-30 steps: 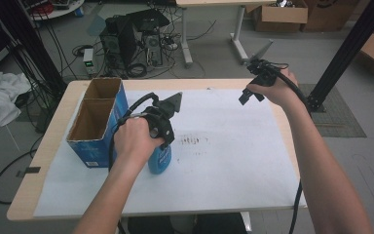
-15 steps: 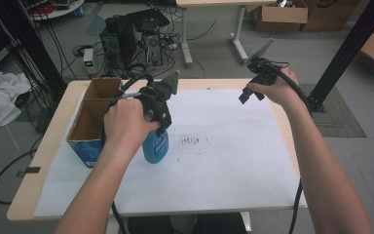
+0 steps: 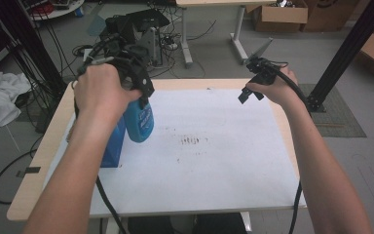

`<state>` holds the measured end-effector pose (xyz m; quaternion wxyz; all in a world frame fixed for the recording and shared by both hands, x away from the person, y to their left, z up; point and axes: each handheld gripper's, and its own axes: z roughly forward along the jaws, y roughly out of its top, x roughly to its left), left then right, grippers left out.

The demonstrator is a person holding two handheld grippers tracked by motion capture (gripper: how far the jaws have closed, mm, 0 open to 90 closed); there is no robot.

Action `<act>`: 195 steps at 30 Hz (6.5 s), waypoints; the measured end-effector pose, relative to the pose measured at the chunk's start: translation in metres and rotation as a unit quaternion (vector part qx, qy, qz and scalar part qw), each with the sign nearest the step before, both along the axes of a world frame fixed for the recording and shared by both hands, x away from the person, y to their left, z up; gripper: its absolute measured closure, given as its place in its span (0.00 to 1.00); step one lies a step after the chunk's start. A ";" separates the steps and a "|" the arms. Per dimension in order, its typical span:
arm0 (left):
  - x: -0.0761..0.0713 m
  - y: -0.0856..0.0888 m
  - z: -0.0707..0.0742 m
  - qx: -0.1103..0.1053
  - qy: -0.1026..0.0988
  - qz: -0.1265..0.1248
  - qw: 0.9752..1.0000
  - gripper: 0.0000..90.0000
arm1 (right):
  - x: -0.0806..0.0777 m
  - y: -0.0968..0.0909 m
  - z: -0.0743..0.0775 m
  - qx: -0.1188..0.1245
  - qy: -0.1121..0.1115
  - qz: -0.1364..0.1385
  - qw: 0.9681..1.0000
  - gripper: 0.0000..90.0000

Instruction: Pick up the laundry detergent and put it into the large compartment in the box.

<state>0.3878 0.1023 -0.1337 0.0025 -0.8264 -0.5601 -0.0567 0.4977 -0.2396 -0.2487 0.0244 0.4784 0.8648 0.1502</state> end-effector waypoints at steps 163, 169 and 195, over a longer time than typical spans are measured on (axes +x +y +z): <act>0.028 0.128 -0.091 0.015 0.036 0.149 0.988 0.22 | 0.000 0.000 -0.009 -0.010 0.006 0.001 1.000 0.31; 0.022 0.119 -0.070 0.013 0.017 0.127 0.992 0.20 | 0.000 0.000 -0.007 -0.012 0.005 0.002 1.000 0.31; 0.001 -0.036 -0.083 -0.037 -0.011 -0.115 0.993 0.17 | -0.002 -0.005 -0.003 -0.015 0.006 -0.008 1.000 0.31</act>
